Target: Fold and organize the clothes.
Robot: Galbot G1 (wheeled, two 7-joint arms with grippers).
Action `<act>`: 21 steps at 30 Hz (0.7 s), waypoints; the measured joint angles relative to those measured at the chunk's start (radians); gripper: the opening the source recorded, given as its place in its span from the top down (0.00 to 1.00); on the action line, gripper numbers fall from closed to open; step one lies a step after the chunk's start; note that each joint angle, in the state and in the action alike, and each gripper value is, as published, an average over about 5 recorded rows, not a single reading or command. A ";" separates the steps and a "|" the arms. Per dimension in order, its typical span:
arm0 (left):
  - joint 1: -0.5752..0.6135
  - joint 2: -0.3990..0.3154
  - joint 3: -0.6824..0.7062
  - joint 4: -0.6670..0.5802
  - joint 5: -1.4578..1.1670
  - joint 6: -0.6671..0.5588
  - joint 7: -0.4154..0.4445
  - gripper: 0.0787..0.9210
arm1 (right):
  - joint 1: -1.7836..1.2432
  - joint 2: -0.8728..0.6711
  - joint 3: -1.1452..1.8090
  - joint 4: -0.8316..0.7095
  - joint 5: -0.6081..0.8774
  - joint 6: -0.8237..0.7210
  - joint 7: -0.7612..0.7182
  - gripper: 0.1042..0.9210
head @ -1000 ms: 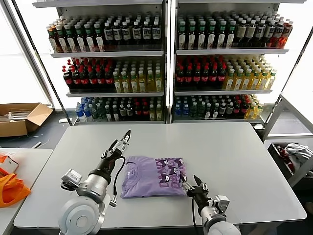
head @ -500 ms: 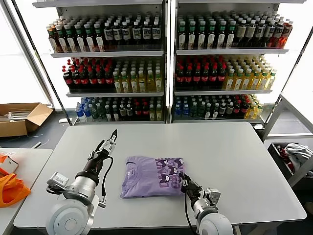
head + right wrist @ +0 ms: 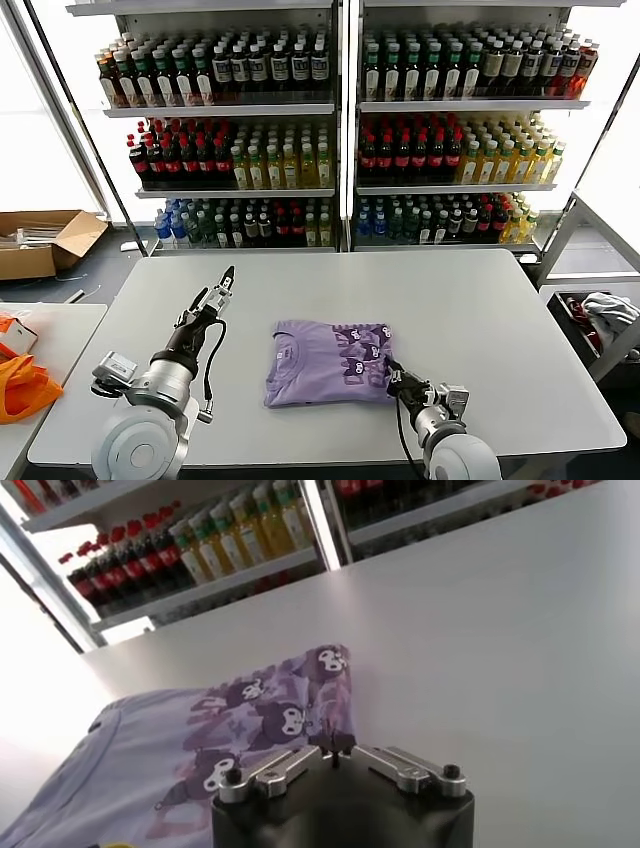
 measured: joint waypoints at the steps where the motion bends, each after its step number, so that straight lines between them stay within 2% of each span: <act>1: 0.000 -0.001 0.001 0.001 0.001 0.000 0.000 0.12 | -0.001 -0.007 0.008 0.001 0.001 -0.002 -0.005 1.00; 6: 0.006 -0.009 0.005 0.008 0.008 0.001 0.002 0.12 | -0.015 -0.042 0.043 0.017 -0.010 0.001 -0.031 0.96; 21: 0.046 -0.021 -0.020 -0.025 0.046 0.003 0.033 0.12 | -0.011 -0.085 0.055 0.116 -0.142 0.078 -0.118 0.44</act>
